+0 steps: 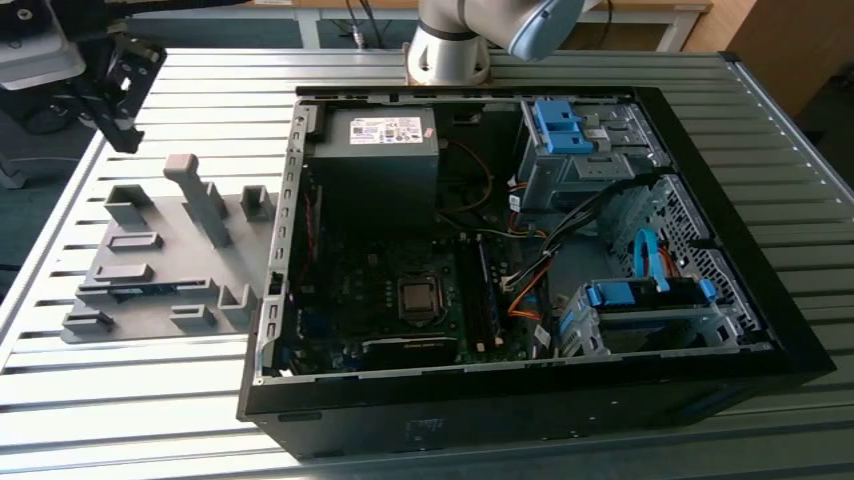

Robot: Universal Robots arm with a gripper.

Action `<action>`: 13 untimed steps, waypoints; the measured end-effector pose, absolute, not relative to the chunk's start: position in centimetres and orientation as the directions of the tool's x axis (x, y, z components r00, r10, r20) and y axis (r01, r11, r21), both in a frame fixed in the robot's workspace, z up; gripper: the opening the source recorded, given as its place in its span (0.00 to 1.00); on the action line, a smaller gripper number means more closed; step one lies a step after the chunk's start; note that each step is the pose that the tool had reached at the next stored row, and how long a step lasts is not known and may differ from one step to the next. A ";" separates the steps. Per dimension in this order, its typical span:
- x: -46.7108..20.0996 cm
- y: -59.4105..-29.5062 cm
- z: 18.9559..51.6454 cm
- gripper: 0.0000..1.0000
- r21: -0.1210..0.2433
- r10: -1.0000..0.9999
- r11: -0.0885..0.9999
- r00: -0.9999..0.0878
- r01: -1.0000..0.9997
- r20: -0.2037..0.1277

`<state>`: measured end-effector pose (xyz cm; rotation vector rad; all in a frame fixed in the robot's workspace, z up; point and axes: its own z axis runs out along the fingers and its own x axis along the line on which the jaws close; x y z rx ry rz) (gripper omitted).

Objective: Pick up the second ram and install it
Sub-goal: 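Reach for the second ram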

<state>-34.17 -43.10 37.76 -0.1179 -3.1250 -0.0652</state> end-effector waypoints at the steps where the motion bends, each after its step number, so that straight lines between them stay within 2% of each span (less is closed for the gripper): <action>1: -34.3 -43.2 37.8 0.11 0.041 0.075 0.996 -0.997 0.076 0.015; 13: -36.5 -43.9 37.7 0.11 0.041 0.075 0.996 -0.997 0.076 0.015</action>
